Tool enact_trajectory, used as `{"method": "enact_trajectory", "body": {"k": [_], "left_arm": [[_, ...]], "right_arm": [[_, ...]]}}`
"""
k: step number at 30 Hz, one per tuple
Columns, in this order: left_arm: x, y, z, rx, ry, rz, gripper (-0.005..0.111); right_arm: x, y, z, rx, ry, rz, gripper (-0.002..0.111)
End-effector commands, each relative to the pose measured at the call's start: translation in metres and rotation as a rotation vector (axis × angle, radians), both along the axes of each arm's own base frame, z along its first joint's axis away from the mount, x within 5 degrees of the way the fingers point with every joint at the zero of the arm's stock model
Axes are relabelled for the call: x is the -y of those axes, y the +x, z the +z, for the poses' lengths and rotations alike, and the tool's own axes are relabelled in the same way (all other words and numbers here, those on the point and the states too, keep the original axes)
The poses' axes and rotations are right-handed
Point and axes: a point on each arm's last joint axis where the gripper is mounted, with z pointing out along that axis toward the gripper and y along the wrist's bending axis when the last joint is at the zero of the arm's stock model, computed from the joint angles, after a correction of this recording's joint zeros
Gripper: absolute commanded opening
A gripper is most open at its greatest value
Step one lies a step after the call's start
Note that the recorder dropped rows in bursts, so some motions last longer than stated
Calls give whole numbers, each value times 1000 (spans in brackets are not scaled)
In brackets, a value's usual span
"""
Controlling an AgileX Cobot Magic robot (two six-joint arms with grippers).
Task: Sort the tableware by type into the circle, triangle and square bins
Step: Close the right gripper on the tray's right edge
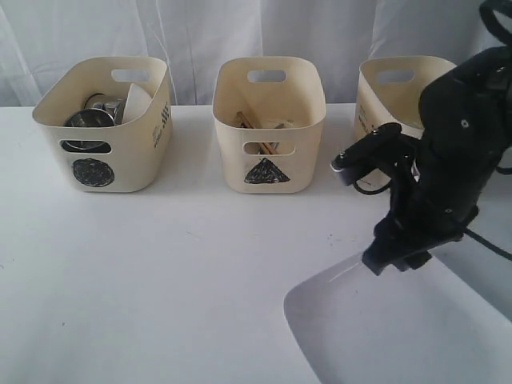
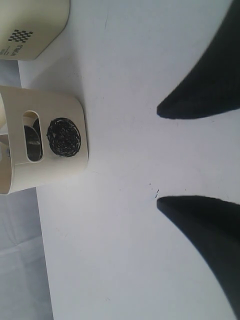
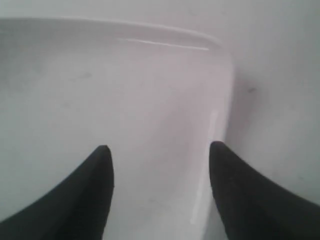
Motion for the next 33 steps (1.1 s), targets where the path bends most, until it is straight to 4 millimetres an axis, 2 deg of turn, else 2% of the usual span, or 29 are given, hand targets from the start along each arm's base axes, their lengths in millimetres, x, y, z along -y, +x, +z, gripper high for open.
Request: {"method": "enact_trajectory", "body": {"k": [1,4,9,14,20,29,33], "left_arm": [[0,0,0,7,-14,4,52],[0,0,0,7,-14,4,52],[0,0,0,7,-14,4,52],[0,0,0,7,-14,4,52],[0,0,0,7,-14,4,52],[0,0,0,7,-14,4,52],[0,0,0,7,-14,4,52]], "right_arm": [[27,6,5,18,-125,-34,54],[51,9,2,-19,-127,-59,54],[60,12,-17,-138,86,-77,54],[80,18,-35,-198,102,-124,54],[85,19,-37,-193,132,-117,54],[112,19,-36,-161,191,-193,54],[116,20,-37,-154,233,-214,54]]}}
